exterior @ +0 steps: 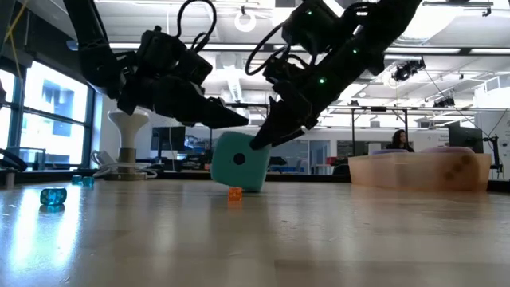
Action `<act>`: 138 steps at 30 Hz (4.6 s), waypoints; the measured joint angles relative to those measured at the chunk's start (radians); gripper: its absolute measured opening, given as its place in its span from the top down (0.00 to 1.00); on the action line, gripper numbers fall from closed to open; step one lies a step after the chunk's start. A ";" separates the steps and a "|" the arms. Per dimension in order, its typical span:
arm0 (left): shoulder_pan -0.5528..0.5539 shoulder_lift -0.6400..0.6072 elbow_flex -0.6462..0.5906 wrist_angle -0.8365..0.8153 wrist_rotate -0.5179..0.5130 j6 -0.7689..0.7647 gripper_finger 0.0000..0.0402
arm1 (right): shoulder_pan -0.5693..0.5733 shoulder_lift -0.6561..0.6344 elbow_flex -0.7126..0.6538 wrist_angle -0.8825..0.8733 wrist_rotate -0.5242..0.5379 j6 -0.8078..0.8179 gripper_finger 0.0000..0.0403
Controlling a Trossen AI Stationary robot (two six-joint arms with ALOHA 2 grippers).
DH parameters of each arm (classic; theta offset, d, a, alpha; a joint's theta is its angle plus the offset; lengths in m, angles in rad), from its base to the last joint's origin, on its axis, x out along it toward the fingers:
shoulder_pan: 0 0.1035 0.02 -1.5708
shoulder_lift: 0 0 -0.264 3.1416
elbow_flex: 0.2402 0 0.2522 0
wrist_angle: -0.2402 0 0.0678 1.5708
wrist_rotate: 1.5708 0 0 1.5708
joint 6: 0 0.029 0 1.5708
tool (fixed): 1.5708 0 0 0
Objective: Pick & Place Dice
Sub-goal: Put the green large die into the orange bin
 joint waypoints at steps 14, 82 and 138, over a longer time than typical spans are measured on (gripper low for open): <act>0.046 0.000 0.000 -0.004 0.016 -0.141 0.12 | 0.045 -0.174 -0.007 -0.291 0.224 0.104 0.42; 0.299 -0.150 -0.002 -0.426 -0.244 0.083 0.12 | -0.111 -0.091 -0.004 0.171 0.092 0.006 0.01; 0.274 0.126 0.001 -0.071 0.114 0.119 0.12 | -0.115 0.070 -0.004 0.137 0.315 0.013 0.01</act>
